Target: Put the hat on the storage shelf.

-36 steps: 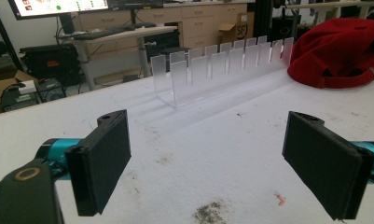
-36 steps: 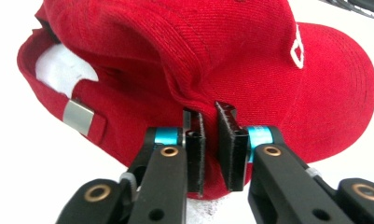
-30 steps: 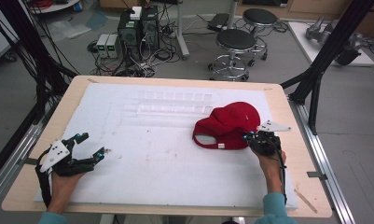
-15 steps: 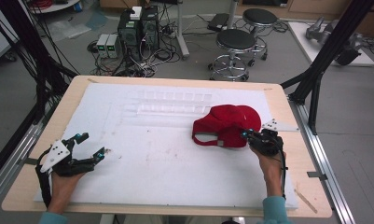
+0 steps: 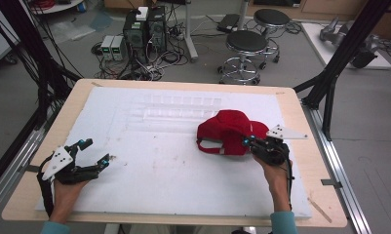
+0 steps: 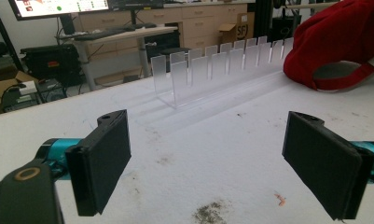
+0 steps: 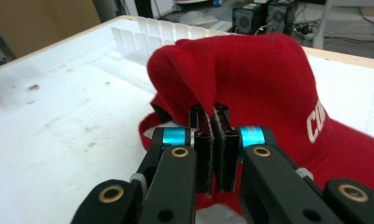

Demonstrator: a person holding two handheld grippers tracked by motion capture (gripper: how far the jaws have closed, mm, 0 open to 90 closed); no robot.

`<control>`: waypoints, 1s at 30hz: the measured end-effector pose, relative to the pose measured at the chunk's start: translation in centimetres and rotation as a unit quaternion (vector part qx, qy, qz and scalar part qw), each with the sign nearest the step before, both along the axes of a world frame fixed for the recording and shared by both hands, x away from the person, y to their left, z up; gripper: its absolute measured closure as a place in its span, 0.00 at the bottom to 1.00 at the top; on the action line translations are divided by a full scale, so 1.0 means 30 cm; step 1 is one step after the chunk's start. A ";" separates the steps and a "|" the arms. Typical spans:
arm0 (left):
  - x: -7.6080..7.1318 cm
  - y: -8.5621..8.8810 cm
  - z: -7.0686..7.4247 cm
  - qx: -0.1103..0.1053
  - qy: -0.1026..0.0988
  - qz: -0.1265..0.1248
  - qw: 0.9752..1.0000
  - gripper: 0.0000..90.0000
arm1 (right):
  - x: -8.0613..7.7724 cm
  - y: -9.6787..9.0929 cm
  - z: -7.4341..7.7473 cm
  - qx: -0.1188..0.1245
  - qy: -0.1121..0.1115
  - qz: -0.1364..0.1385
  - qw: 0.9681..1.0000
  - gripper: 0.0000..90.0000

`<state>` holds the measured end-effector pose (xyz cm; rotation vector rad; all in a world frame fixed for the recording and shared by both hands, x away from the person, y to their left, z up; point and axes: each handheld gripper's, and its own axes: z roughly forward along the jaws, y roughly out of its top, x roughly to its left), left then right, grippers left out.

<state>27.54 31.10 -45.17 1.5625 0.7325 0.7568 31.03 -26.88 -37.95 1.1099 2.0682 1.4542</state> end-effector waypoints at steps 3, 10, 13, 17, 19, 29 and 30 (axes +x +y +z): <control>0.000 0.000 0.000 0.000 0.000 0.001 1.000 0.17 | -0.011 0.014 0.010 0.010 -0.001 0.009 1.000 0.98; 0.000 0.000 0.000 0.000 0.000 0.000 1.000 0.17 | -0.037 0.074 0.037 0.017 -0.012 0.040 0.999 0.98; 0.000 0.000 0.000 0.000 0.000 0.001 1.000 0.17 | -0.044 0.109 0.037 0.025 -0.006 0.056 0.998 0.98; 0.000 0.002 0.000 0.000 0.000 0.001 1.000 0.17 | -0.054 0.162 0.037 0.019 -0.006 0.079 0.997 0.98; 0.000 0.002 0.000 -0.001 0.000 0.001 1.000 0.17 | -0.059 0.190 0.037 0.015 -0.007 0.090 0.996 0.98; 0.001 0.003 0.000 -0.004 0.001 0.001 1.000 0.17 | -0.074 0.333 0.027 0.005 -0.004 0.150 0.989 0.98; 0.001 0.003 0.000 -0.004 0.002 0.001 1.000 0.17 | -0.076 0.349 0.024 0.001 -0.004 0.153 0.988 0.98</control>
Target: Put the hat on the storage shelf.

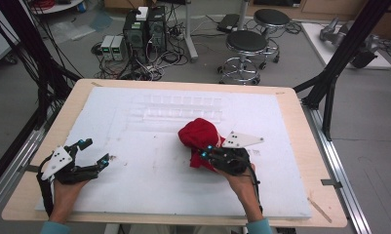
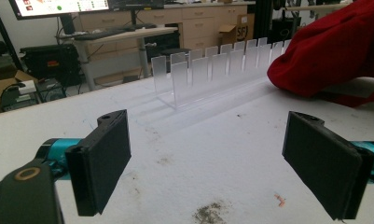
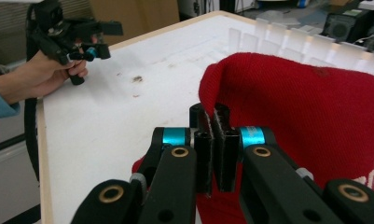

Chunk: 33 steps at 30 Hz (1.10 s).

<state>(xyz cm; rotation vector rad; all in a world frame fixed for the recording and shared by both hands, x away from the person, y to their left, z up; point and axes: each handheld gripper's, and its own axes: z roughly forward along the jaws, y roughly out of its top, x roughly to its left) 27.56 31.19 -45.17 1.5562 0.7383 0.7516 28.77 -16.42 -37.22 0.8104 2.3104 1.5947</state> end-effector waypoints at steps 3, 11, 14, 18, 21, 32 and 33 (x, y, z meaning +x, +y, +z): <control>0.000 0.000 0.000 0.000 0.000 0.000 1.000 0.17 | -0.002 0.031 -0.009 -0.007 0.002 0.010 1.000 0.98; 0.001 0.002 0.000 0.000 0.001 0.000 1.000 0.17 | -0.009 0.116 -0.017 0.004 0.004 0.040 0.999 0.98; 0.001 0.002 0.000 0.000 0.001 -0.001 1.000 0.17 | -0.011 0.148 -0.018 0.003 0.004 0.049 0.999 0.98; 0.001 0.002 0.000 -0.001 0.001 -0.001 1.000 0.17 | -0.010 0.183 -0.030 -0.011 0.006 0.059 0.998 0.98; 0.001 0.003 0.000 -0.002 0.001 -0.001 1.000 0.17 | -0.011 0.191 -0.038 -0.012 0.009 0.063 0.998 0.98; 0.001 0.003 0.000 -0.002 0.002 0.000 1.000 0.17 | -0.024 0.213 -0.058 -0.035 0.019 0.100 0.994 0.84; 0.001 0.002 0.000 -0.002 0.001 -0.001 1.000 0.17 | -0.027 0.216 -0.057 -0.036 0.015 0.105 0.994 0.80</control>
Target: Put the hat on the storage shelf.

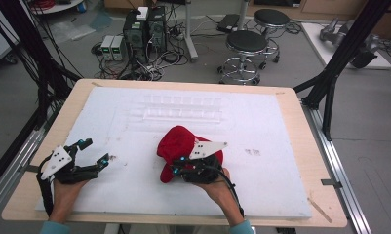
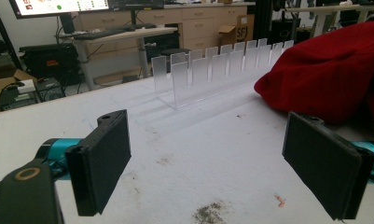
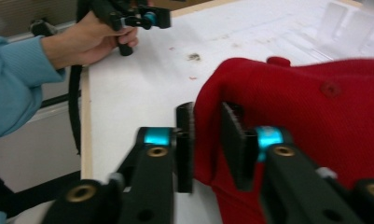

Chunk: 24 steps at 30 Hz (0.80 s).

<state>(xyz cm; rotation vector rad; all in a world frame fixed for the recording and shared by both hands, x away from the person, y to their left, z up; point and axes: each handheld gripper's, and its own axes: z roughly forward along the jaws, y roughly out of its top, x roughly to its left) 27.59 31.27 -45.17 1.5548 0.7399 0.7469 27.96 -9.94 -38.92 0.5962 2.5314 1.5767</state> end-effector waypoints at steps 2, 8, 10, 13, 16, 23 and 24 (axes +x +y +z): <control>0.000 0.000 0.000 0.001 0.000 0.000 1.000 0.17 | -0.005 0.002 0.006 0.004 -0.003 0.011 1.000 0.76; 0.000 0.000 0.000 0.001 -0.001 -0.001 1.000 0.17 | -0.011 -0.012 0.030 0.000 -0.028 0.003 1.000 0.58; 0.000 0.000 0.000 0.001 -0.001 -0.001 1.000 0.17 | -0.010 -0.016 0.034 -0.001 -0.037 -0.003 0.999 0.46; 0.000 0.000 0.000 0.001 -0.001 -0.001 1.000 0.17 | -0.002 -0.020 0.038 -0.007 -0.035 -0.017 0.999 0.27; 0.000 0.000 0.000 0.001 -0.001 0.000 1.000 0.17 | 0.003 -0.019 0.042 -0.009 -0.048 -0.032 0.998 0.11; 0.000 0.000 0.000 0.001 -0.001 0.000 1.000 0.17 | 0.019 -0.019 0.060 -0.032 -0.072 -0.015 0.997 0.01; 0.000 0.000 0.000 0.001 -0.001 0.000 1.000 0.17 | 0.023 -0.021 0.062 -0.036 -0.071 -0.009 0.997 0.01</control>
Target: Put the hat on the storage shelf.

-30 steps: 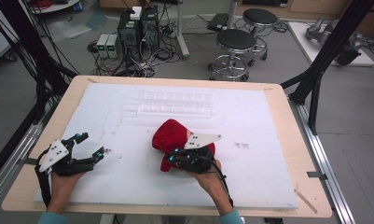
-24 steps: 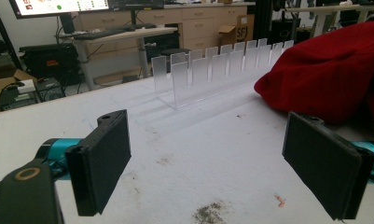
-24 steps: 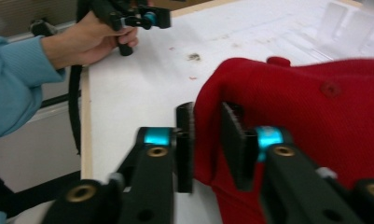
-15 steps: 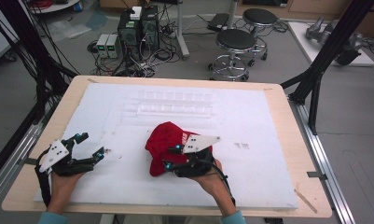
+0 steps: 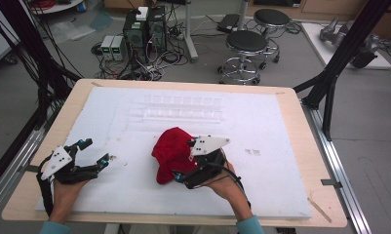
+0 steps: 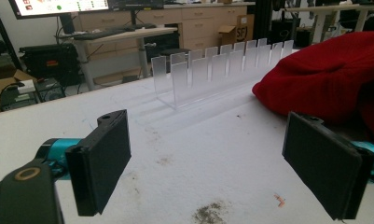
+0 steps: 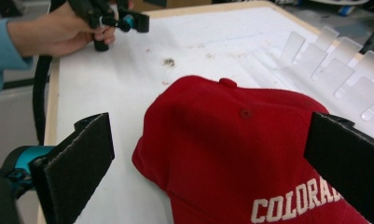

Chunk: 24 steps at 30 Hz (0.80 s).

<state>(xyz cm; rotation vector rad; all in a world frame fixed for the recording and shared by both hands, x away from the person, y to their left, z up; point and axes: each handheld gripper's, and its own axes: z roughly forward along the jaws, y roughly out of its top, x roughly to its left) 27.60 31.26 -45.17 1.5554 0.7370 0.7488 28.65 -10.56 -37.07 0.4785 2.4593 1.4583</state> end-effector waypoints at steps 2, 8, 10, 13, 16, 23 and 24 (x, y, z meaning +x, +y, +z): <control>0.000 0.000 0.000 0.001 0.000 0.000 1.000 0.17 | 0.012 -0.001 0.003 -0.015 -0.004 0.001 1.000 0.01; 0.000 0.000 0.000 0.000 0.000 0.000 1.000 0.17 | 0.065 -0.004 0.014 -0.044 -0.010 0.014 0.999 0.01; 0.000 0.000 0.000 0.001 0.000 0.000 1.000 0.17 | 0.082 -0.007 0.017 -0.044 -0.007 0.015 0.999 0.01; 0.001 0.001 0.000 -0.001 0.001 0.000 1.000 0.17 | 0.116 -0.009 0.017 -0.050 -0.004 0.017 0.999 0.01; 0.002 0.002 0.000 -0.004 0.003 0.001 1.000 0.17 | 0.147 -0.002 0.017 -0.059 0.007 0.026 0.998 0.01; 0.002 0.001 0.000 -0.004 0.003 0.001 1.000 0.17 | 0.204 0.000 -0.008 -0.067 0.021 0.037 0.997 0.01; 0.002 0.002 0.000 -0.004 0.003 0.001 1.000 0.17 | 0.209 -0.001 -0.014 -0.070 0.023 0.039 0.997 0.01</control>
